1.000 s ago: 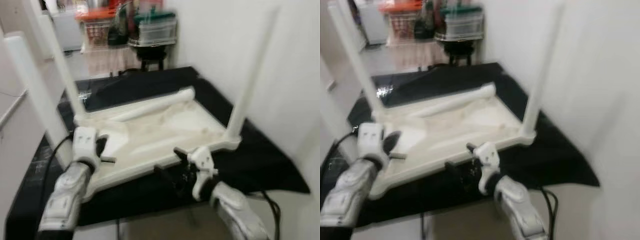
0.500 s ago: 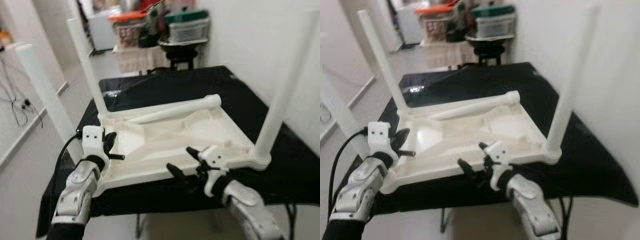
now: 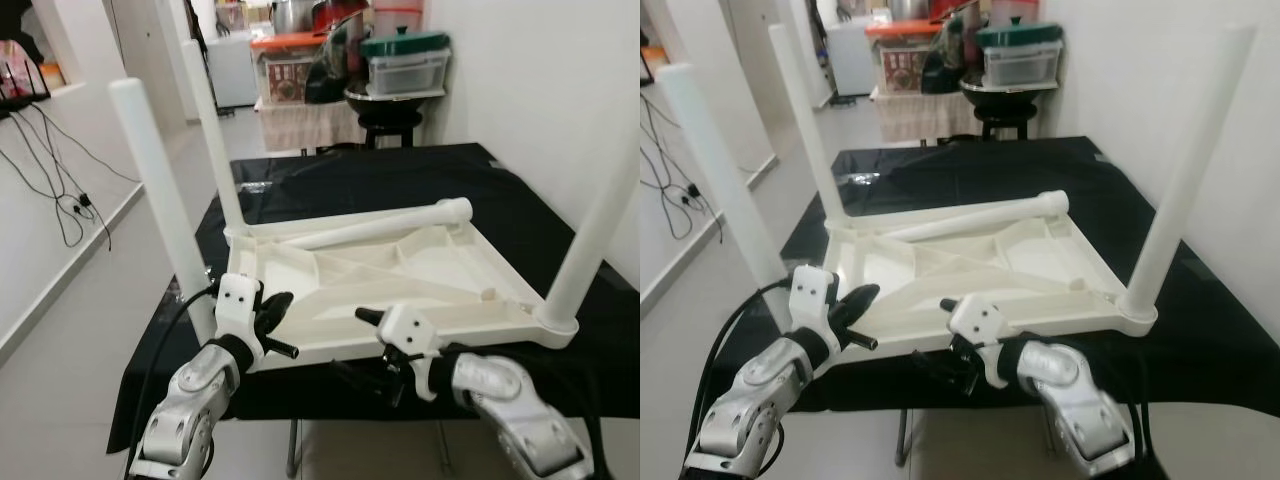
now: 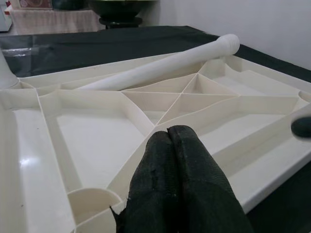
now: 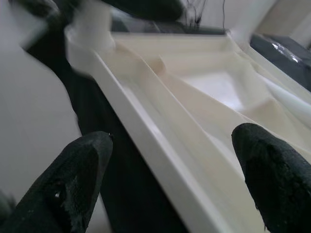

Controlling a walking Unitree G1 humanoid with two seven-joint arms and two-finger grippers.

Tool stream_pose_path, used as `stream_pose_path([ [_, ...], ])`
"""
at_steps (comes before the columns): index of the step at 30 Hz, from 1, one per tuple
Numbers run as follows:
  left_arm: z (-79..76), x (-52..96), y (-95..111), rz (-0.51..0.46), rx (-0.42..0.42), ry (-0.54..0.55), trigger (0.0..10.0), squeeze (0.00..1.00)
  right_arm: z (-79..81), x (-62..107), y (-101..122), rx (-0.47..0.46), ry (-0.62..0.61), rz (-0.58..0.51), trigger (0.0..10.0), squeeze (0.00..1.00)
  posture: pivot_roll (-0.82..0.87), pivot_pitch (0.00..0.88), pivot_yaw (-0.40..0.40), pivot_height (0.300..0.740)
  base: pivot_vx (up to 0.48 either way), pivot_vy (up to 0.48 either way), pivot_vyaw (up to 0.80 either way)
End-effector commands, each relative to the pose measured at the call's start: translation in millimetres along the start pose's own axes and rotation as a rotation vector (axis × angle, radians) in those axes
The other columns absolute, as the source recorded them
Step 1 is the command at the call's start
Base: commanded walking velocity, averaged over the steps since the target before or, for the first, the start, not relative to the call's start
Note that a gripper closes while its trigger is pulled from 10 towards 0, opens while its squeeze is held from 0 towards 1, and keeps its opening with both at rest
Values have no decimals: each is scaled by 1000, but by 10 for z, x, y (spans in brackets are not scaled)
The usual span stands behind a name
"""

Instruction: Building children table

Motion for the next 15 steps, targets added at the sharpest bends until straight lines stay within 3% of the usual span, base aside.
stream_pose_path([
  [1, 151, 54, -12, 17, -16, 50, 10000, 0, 60, -30, -111, -4, 62, 69, 10000, 0, -77, 0, 3, 740, 0, 0, 0],
  [5, 111, 85, -11, 21, -19, 30, 10000, 0, 12, -40, -177, 3, 118, 141, 10000, 0, -69, 0, -2, 740, 0, 0, 0],
  [8, -193, 201, -83, 49, -15, -100, 10000, 0, -111, -56, -366, 26, 202, 303, 10000, 0, -56, 0, -13, 740, 0, 0, 0],
  [11, -262, 229, -104, 57, -15, -129, 10000, 0, -140, -60, -403, 38, 210, 330, 10000, 0, -56, 0, -13, 740, 0, 0, 0],
  [12, -415, 308, -152, 82, -28, -204, 10000, 0, -232, -89, -481, 58, 199, 387, 10000, 0, -36, 0, -27, 740, 0, 0, 0],
  [13, -415, 308, -152, 82, -28, -204, 10000, 0, -232, -89, -481, 58, 199, 387, 10000, 0, -36, 0, -27, 740, 0, 0, 0],
  [15, -617, 458, -222, 120, -66, -304, 10000, 0, -404, -143, -556, 62, 160, 466, 10000, 0, -14, 15, -39, 740, 0, 0, 0],
])
Point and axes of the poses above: a point about 5 cm out from each wrist's last joint towards the gripper, its own x axis pointing back from the gripper into the wrist, its own y axis along the axis of the wrist's last joint, z = x × y, the point moved 6 cm from there along -x, pointing out of the wrist towards the gripper, and after that the axes turned 4 degrees about x, right-handed, at the moved point
